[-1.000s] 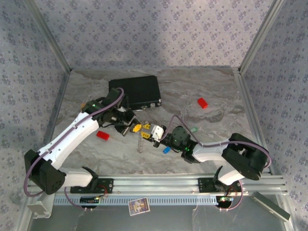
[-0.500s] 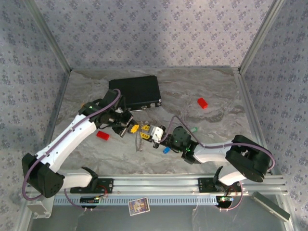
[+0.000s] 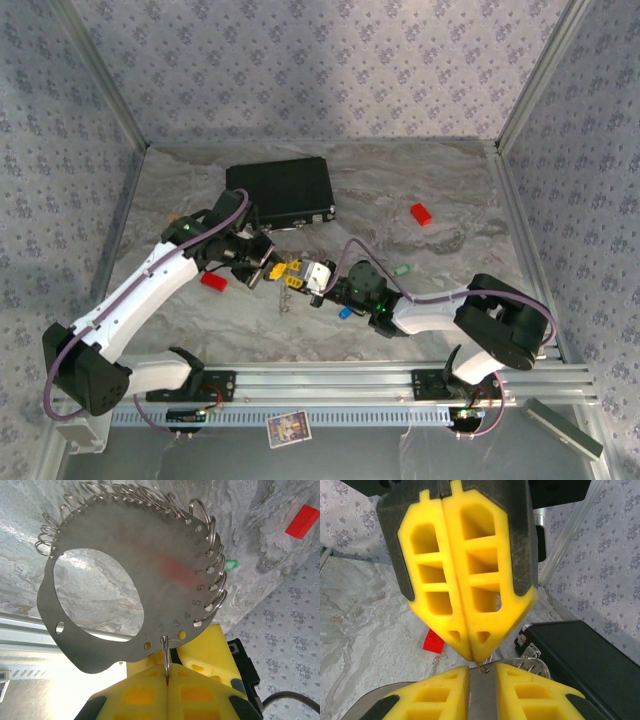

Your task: Put the keys on the keyring

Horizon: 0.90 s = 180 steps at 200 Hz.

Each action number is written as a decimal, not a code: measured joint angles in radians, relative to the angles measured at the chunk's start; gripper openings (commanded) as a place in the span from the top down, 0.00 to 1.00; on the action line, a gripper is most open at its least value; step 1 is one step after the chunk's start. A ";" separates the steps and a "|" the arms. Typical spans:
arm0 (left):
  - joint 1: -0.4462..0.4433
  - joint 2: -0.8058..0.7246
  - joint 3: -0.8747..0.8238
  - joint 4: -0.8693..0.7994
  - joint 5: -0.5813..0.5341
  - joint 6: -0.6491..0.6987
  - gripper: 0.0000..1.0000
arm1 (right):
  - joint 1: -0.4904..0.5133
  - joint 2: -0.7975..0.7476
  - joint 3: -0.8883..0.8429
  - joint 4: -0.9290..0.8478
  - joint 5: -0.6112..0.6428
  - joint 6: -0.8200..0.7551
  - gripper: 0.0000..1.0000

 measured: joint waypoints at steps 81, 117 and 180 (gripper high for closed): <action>-0.002 -0.006 -0.022 0.013 0.001 -0.018 1.00 | 0.005 0.063 0.028 0.032 0.011 0.002 0.80; -0.006 -0.007 -0.026 0.025 -0.004 -0.025 1.00 | 0.006 0.077 0.036 0.051 0.018 0.005 0.85; -0.006 -0.030 -0.037 0.058 -0.018 -0.036 0.74 | 0.007 0.078 0.036 0.062 0.026 0.016 1.00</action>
